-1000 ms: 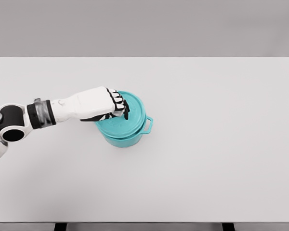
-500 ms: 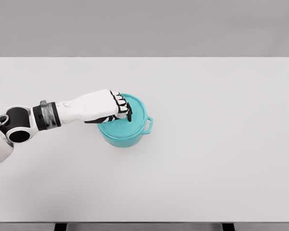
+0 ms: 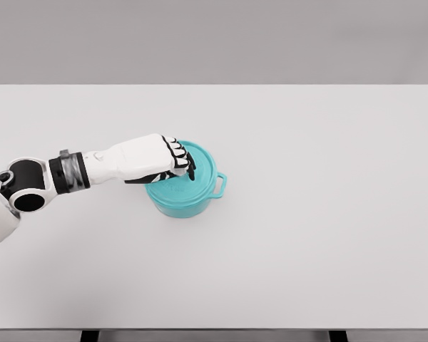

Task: Cover the pot with left arm

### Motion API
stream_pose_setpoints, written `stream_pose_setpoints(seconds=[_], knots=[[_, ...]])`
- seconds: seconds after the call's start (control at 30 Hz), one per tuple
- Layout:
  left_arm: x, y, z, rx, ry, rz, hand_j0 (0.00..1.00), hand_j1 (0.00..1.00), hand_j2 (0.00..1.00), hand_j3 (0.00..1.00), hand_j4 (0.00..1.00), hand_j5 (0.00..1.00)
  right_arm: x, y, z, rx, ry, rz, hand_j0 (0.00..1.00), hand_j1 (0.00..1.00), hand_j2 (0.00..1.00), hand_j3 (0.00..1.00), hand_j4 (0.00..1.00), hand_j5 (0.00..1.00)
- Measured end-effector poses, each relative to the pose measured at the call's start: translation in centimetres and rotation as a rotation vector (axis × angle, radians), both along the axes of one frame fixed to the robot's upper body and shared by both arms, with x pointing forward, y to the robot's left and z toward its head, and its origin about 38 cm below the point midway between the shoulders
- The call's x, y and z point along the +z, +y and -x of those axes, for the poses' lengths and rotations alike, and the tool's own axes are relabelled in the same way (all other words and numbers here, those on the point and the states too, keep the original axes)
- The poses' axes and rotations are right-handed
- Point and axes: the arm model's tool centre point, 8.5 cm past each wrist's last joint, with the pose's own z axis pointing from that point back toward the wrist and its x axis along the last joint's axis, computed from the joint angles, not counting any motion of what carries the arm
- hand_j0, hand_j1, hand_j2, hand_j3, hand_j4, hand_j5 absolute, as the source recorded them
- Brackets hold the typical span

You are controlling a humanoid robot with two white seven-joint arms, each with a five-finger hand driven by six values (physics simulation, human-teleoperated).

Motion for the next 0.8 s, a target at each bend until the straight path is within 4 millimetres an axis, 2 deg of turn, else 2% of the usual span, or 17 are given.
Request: stream_pose_setpoints(seconds=[0.57,0.8], knots=[[-0.01,0.06,-0.04,0.002,0.000,-0.002,0.68,0.68,0.68,0.68,0.68,0.68,0.00,0.00,-0.01,0.000,0.000,0.000,1.00,1.00,1.00,1.00,1.00,1.00],[0.04,0.19,-0.05,0.005,-0.001,-0.001,0.68,0.68,0.68,0.68,0.68,0.68,0.00,0.00,-0.01,0.000,0.000,0.000,1.00,1.00,1.00,1.00,1.00,1.00]])
